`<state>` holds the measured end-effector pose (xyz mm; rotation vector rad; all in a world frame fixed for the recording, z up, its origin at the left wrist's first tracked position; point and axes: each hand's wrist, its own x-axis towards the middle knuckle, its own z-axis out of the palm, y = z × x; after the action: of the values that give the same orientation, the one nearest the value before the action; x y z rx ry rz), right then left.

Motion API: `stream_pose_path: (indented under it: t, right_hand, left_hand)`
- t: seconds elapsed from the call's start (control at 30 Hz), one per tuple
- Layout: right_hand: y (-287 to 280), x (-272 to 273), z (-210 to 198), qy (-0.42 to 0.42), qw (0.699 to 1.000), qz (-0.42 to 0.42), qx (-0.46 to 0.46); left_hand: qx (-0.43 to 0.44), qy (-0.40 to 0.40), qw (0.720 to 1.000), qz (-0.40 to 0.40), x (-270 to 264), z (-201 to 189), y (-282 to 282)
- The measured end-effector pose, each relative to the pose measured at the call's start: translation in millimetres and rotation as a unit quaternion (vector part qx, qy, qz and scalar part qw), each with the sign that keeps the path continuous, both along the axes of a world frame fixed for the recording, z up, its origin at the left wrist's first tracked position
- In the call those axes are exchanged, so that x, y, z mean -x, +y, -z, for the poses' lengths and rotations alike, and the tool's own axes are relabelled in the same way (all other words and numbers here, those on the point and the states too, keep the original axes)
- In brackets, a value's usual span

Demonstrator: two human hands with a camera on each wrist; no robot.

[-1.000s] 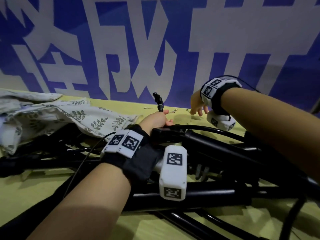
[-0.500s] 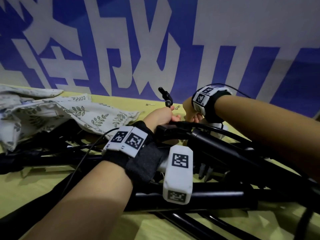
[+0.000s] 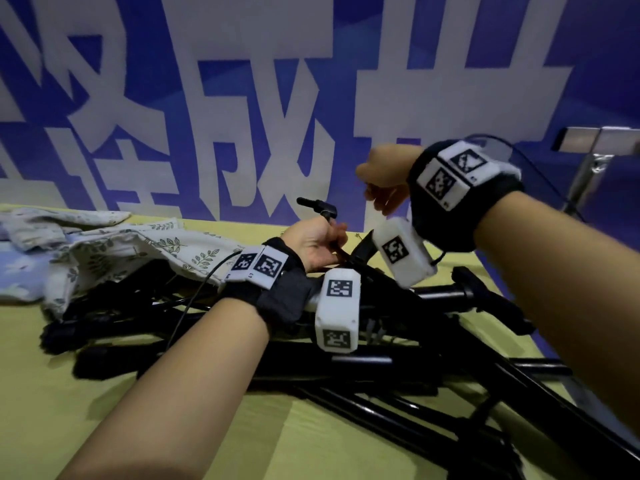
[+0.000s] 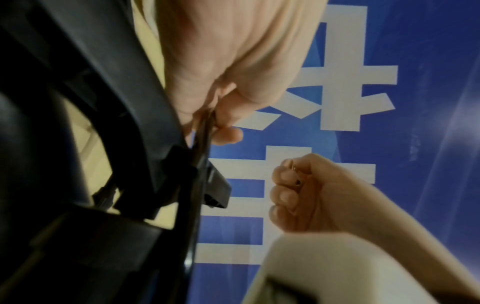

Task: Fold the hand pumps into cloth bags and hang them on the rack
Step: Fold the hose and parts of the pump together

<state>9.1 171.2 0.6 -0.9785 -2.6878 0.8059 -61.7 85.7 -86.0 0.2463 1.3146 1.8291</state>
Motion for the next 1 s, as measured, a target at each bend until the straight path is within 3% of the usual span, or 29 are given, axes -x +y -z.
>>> stream_pose_path:
  t: [0.17,0.4,0.63,0.83,0.9,1.0]
  right_hand:
    - [-14.4,-29.7,17.3,0.041,0.997,0.034,0.048]
    - [-21.7,-73.4,29.6,0.187,0.959,0.103,0.188]
    - [-24.5,-91.0,73.5,0.314,0.902,0.125,0.269]
    - [-19.1,-105.2,97.9,0.4,0.845,0.145,0.323]
    - [-17.6,-110.9,99.5,0.419,0.841,0.15,0.307]
    - [-18.5,-116.4,103.1,0.4,0.861,0.145,0.278]
  left_hand:
    - [0.035,0.09,0.995,0.01,-21.4,-21.9,-12.8]
    - [0.059,0.226,0.972,0.042,-45.1,-42.5,-28.5]
    - [0.11,0.383,0.915,-0.054,-74.7,-25.8,-21.4]
    - [0.101,0.436,0.893,-0.04,-76.9,-13.6,-19.5]
    - [0.105,0.479,0.87,-0.056,-77.9,-12.2,-19.7]
    - [0.127,0.543,0.827,-0.068,-80.0,-7.8,-21.6]
